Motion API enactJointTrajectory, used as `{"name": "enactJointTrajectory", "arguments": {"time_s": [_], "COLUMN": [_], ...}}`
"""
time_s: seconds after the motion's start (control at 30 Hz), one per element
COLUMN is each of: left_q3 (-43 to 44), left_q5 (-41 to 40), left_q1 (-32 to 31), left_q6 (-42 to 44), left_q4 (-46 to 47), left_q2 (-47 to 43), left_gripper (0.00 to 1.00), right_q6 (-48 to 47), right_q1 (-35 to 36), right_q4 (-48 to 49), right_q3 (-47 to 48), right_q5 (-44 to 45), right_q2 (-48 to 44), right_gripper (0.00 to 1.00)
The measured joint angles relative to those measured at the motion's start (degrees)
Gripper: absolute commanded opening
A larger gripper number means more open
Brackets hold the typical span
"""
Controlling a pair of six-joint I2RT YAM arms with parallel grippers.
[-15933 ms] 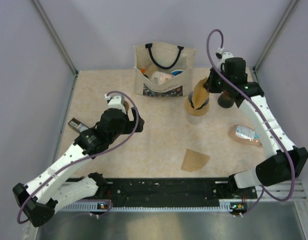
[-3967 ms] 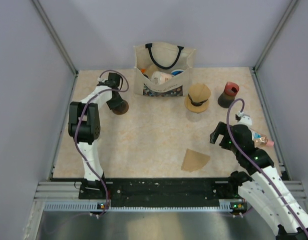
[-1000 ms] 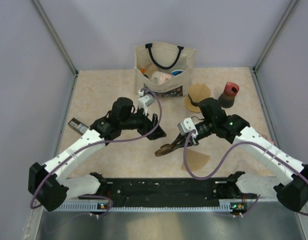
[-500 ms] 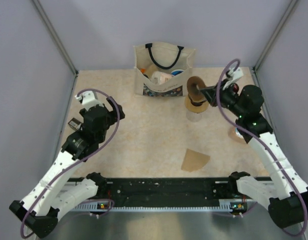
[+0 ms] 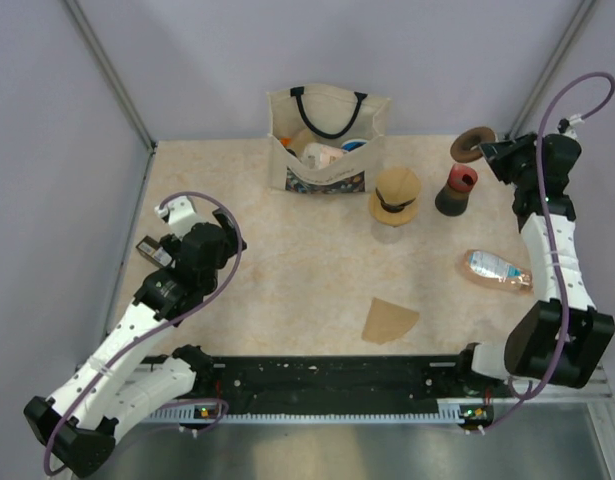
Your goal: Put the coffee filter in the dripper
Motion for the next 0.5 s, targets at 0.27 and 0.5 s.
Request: {"name": "enactJointTrajectory", "arguments": {"time_s": [0.27, 0.5], "left_q3": [-1.51, -2.23], "left_q5": [0.26, 0.48], "left_q1": [0.0, 0.0], "left_q6": [-0.31, -0.28], "left_q4": [-0.15, -0.17], "left_q2": [-1.31, -2.05], "left_gripper": [0.99, 0.99], "right_q6": [4.44, 6.08], "right_q1": [-0.74, -1.22], "right_q4": [-0.96, 2.67], "right_q3": [0.0, -0.72], "right_q5": [-2.38, -2.78], "right_q2": [8.13, 10.49], "right_gripper": [0.0, 0.0]}}
